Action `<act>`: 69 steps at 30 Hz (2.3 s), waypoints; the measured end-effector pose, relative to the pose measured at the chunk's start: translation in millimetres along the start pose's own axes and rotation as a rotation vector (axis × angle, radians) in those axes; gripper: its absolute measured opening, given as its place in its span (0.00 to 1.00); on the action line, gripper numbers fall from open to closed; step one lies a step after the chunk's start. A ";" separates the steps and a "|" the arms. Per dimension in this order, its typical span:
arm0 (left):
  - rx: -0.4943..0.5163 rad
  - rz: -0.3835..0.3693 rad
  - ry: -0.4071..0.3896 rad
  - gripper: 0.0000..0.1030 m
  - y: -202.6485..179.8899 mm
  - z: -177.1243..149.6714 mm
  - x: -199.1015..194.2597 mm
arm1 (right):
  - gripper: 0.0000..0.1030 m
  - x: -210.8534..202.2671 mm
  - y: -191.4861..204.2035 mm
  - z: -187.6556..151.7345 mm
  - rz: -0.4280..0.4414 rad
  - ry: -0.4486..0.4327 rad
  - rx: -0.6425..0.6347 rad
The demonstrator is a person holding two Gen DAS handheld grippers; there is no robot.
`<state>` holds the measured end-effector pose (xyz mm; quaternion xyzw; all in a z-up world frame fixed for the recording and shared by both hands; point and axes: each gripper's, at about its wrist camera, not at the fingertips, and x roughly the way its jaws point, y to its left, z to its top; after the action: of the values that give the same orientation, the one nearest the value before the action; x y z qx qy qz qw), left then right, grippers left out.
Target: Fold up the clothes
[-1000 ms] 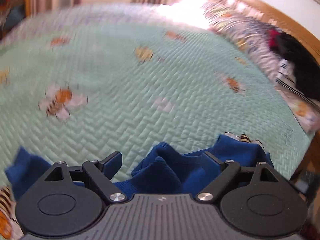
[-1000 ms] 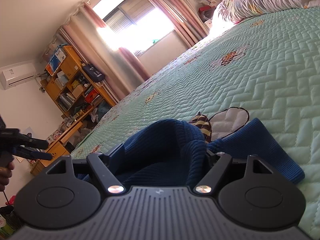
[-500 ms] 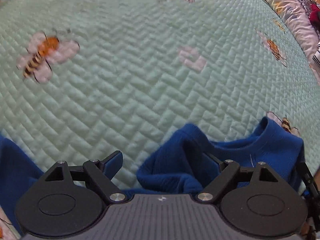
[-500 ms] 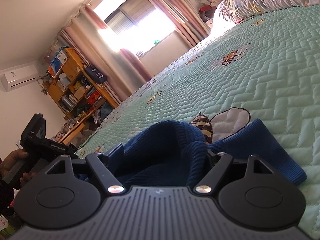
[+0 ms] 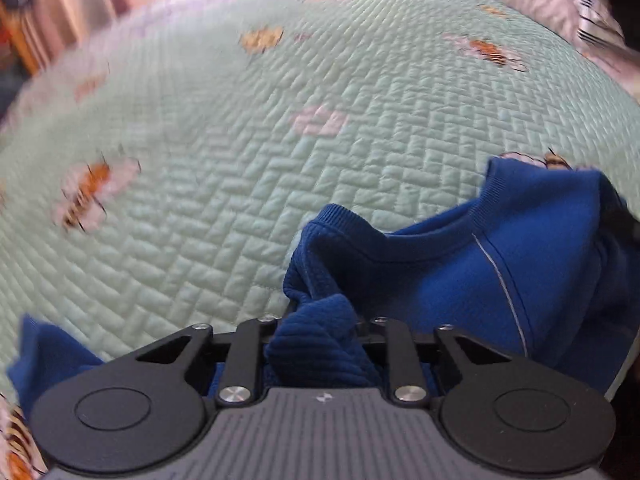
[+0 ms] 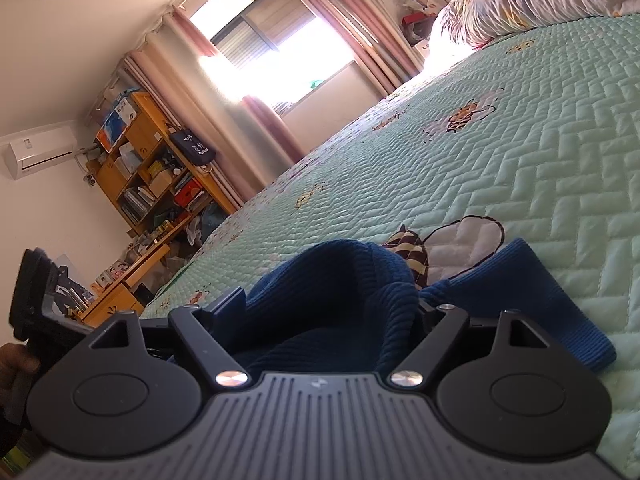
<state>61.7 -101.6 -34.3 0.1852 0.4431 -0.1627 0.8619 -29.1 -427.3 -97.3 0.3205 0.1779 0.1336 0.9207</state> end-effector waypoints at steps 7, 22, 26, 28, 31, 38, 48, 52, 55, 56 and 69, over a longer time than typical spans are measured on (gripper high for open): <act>0.281 0.002 -0.208 0.22 -69.3 -32.9 -62.4 | 0.79 0.4 3.0 -1.4 -0.006 0.001 -0.008; 0.135 -0.265 -0.129 0.68 -43.0 -27.6 -81.9 | 0.80 2.0 9.9 -1.5 -0.020 0.009 -0.026; 0.128 -0.191 -0.228 0.83 -32.0 -16.6 -99.0 | 0.81 2.3 9.9 -1.6 -0.018 0.009 -0.027; 0.134 -0.148 -0.218 0.84 -33.1 -7.1 -88.9 | 0.81 2.3 10.1 -1.9 -0.019 0.010 -0.030; 0.121 -0.134 -0.147 0.81 -32.2 7.7 -59.3 | 0.82 1.9 10.1 -2.2 -0.019 0.011 -0.032; 0.023 -0.180 0.034 0.23 -21.8 16.1 -2.1 | 0.82 0.3 7.6 -1.8 -0.012 0.009 -0.029; 0.025 0.204 -0.198 0.07 24.3 53.5 -41.0 | 0.82 -32.0 16.3 1.4 -0.069 -0.202 -0.094; 0.014 0.434 -0.226 0.07 73.9 86.3 -42.1 | 0.82 -29.1 10.8 4.5 -0.093 -0.206 -0.072; -0.018 0.559 -0.210 0.07 118.9 108.9 -34.0 | 0.82 -25.7 10.7 5.4 -0.099 -0.199 -0.075; -0.016 0.597 -0.214 0.07 131.7 115.7 -31.7 | 0.82 -24.2 11.1 5.3 -0.100 -0.193 -0.080; -0.212 0.732 0.195 0.30 233.0 73.3 79.0 | 0.82 -9.0 16.6 1.5 -0.112 -0.130 -0.110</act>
<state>260.7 60.0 -19.1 0.2552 0.4418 0.2205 0.8313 -38.8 -418.7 -83.4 0.2672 0.1278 0.0704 0.9525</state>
